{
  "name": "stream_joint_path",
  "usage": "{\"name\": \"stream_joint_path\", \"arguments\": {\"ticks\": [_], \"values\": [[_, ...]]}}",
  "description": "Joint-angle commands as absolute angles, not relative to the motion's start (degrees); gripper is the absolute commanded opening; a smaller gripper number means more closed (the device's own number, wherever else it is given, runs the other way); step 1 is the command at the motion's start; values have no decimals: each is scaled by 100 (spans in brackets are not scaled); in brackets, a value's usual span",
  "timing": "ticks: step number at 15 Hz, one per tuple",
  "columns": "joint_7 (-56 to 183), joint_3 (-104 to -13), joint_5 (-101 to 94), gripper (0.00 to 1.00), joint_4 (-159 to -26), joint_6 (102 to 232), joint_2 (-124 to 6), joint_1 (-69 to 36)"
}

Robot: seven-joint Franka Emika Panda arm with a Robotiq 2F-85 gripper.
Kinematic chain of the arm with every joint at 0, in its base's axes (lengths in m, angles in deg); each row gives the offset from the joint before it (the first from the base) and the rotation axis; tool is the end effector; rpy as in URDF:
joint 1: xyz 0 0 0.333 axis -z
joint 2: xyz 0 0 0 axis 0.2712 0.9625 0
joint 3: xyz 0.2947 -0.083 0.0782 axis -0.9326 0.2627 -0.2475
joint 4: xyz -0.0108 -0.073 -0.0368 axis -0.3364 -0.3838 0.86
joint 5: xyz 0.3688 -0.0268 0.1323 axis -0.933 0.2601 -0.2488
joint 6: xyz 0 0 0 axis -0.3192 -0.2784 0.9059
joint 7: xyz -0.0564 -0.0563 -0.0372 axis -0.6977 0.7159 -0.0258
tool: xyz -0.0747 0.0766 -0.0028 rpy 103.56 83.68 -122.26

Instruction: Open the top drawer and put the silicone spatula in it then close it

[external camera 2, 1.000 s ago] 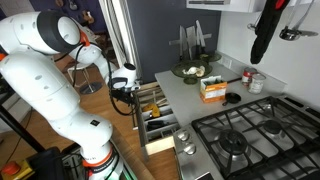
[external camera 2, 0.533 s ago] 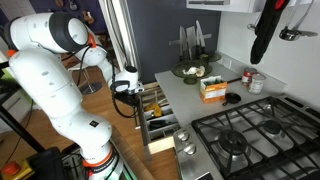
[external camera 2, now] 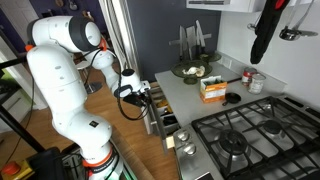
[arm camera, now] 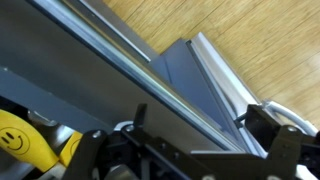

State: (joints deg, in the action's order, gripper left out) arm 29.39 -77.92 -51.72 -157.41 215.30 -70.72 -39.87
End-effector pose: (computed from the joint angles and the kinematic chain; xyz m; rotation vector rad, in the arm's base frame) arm 0.3490 0.2049 0.2226 -2.8940 -0.5960 -0.4695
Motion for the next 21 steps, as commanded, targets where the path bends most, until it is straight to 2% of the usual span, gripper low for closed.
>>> {"name": "stream_joint_path", "arguments": {"ticks": [1, 9, 21], "values": [[2762, -7507, -5490, 100, -15742, 22723, -6760, -4224], [2166, -7907, -7160, 100, -15864, 24037, -7374, -4604], [246, -8492, -10669, 100, -15627, 24006, -8256, -5130]]}}
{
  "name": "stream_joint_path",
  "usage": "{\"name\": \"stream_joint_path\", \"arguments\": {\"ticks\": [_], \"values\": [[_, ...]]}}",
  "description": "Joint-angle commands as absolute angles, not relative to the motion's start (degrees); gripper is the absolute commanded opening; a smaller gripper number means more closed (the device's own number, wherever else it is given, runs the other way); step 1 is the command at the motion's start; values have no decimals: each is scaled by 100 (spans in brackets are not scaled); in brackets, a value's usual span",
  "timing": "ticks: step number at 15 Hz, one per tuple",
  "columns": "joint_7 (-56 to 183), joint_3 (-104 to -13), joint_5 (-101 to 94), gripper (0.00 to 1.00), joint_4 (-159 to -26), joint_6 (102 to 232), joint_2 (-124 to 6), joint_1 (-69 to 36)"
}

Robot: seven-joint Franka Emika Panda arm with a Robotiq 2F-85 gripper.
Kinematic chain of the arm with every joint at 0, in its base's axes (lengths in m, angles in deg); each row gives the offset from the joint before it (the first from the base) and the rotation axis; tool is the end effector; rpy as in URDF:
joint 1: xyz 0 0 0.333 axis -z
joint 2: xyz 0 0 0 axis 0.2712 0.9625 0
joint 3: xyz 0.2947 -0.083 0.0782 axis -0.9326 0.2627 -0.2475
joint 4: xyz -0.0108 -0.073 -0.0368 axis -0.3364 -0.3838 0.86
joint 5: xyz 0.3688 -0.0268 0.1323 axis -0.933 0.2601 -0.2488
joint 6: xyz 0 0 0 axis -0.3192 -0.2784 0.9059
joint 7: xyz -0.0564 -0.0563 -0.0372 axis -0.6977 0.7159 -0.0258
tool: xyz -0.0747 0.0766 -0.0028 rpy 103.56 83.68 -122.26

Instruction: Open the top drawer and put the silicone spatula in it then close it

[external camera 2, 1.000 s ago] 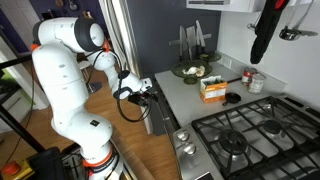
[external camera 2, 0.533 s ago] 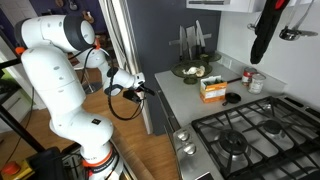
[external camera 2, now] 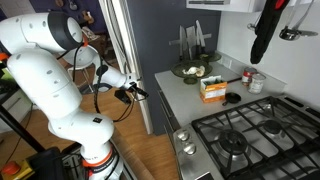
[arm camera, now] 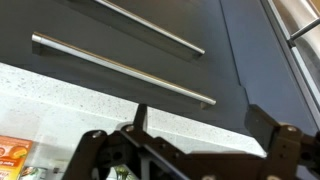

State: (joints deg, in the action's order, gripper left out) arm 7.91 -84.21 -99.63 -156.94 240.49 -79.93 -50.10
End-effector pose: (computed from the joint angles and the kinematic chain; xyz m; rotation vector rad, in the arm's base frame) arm 0.2901 0.1995 0.3033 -2.9587 -0.1906 -1.0335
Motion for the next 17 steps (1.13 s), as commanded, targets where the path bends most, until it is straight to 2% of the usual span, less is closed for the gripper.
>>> {"name": "stream_joint_path", "arguments": {"ticks": [1, 11, 12, 17], "values": [[6, -8501, -10928, 100, -15544, 24014, -8278, -5167], [-2599, -8295, -13590, 100, -14440, 24333, -8285, -5565], [-2109, -8420, -13110, 100, -14663, 24165, -8252, -5443], [-2198, -8415, -13157, 100, -14584, 24177, -8227, -5429]]}}
